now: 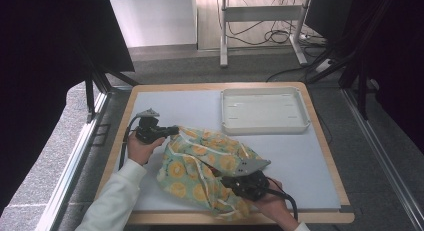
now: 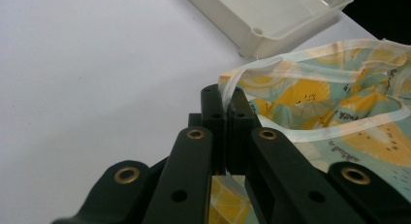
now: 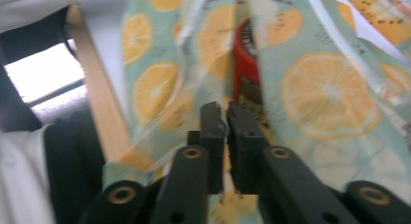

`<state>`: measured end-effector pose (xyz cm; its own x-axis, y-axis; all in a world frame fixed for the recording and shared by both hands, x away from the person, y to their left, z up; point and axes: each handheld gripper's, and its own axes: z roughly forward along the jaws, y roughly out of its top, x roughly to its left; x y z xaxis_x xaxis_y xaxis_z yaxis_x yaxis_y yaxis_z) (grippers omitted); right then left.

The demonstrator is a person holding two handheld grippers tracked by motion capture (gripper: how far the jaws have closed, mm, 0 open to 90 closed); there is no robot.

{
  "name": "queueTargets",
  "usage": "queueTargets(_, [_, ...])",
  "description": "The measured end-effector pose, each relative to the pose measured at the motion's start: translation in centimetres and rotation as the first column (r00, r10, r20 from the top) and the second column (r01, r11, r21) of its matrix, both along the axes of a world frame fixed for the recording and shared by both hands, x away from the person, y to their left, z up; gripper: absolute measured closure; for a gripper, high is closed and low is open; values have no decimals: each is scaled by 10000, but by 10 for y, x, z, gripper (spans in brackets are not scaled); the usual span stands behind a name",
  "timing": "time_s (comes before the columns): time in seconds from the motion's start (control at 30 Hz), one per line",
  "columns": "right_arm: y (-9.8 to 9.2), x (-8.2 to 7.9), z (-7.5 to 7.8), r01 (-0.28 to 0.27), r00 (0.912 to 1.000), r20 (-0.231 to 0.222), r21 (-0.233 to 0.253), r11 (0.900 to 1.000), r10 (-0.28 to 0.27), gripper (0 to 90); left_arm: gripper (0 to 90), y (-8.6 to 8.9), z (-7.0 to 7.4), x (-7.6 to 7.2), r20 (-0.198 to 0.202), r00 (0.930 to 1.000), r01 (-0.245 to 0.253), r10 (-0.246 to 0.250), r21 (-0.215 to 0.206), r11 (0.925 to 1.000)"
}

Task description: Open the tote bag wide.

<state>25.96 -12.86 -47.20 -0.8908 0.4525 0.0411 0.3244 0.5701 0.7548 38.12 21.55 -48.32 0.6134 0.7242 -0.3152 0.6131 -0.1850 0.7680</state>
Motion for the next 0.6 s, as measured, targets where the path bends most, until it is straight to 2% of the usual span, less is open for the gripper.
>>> queueTargets(0.1, [10,5,-5,-108,9999,-79,-395,9992,105,890,898,0,-1,-1,15,10000,56,-56,-14,10000])
queueTargets(0.13, [10,5,-5,-108,9999,-79,-395,9992,105,890,898,0,-1,-1,15,10000,56,-56,-14,10000])
queueTargets(0.17, [14,5,-7,-114,9999,-29,-632,9979,112,890,898,0,-1,-2,-2,10000,62,-62,-10,10000])
queueTargets(0.2, [21,5,-10,-28,9998,167,-1058,9944,46,890,898,1,-1,-2,-10,10000,64,-64,-27,10000])
queueTargets(0.23, [21,5,-10,-28,9998,167,-1058,9944,46,890,898,1,-2,-2,-8,10000,50,-50,-67,10000])
queueTargets(0.27, [24,6,-12,183,9988,476,-1435,9895,-116,890,897,1,-2,-2,-17,10000,50,-51,-93,9999])
queueTargets(0.43, [22,10,-11,611,9958,757,-1402,9882,-508,890,897,4,1,-6,54,9999,109,-108,-206,9997])
queueTargets(0.6, [20,21,-12,1120,9896,1065,-1488,9825,-967,891,896,5,5,-10,158,9998,140,-134,-356,9993])
